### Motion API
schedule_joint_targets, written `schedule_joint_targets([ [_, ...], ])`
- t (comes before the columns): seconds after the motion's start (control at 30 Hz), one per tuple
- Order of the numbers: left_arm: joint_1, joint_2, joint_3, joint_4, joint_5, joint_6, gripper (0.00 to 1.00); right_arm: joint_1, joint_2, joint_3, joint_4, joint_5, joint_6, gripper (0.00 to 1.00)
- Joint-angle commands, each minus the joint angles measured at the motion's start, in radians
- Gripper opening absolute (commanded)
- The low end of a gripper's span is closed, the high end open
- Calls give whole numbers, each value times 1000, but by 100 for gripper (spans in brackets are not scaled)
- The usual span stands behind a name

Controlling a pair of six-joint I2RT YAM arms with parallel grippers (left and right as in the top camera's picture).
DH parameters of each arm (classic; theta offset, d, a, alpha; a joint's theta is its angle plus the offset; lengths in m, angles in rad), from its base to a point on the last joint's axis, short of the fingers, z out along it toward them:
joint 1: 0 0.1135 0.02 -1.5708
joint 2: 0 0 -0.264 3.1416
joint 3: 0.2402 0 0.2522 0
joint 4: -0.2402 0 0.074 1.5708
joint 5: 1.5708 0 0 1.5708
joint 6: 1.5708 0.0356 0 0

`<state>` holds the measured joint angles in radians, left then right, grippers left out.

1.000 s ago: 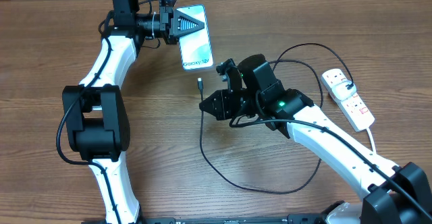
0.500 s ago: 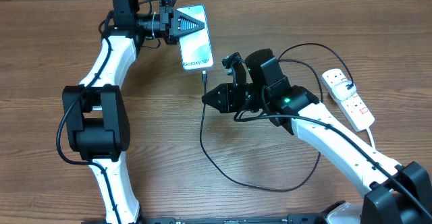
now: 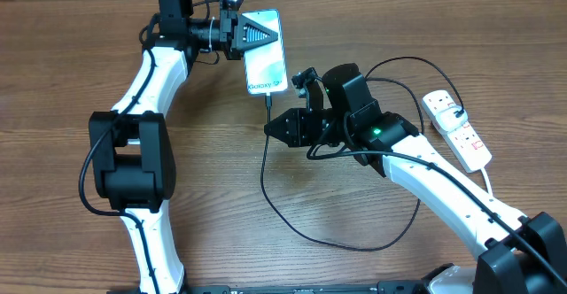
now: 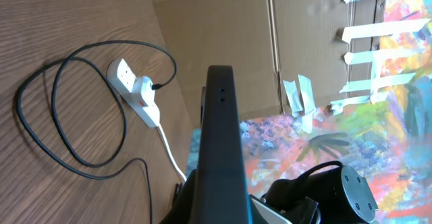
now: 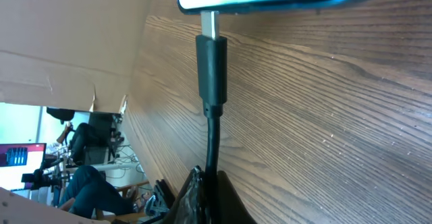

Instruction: Plug charger to phone and switch on socket

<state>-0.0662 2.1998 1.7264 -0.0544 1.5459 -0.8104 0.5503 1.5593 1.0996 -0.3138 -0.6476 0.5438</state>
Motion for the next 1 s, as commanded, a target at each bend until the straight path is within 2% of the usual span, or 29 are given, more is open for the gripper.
schedule_joint_targets([
  [0.0,-12,-14,10,6,34,-29,4,-2,6,6,10,-5,3,4],
  [0.97,-12,-14,10,6,34,-96,4,-2,6,6,-5,-5,11,4],
])
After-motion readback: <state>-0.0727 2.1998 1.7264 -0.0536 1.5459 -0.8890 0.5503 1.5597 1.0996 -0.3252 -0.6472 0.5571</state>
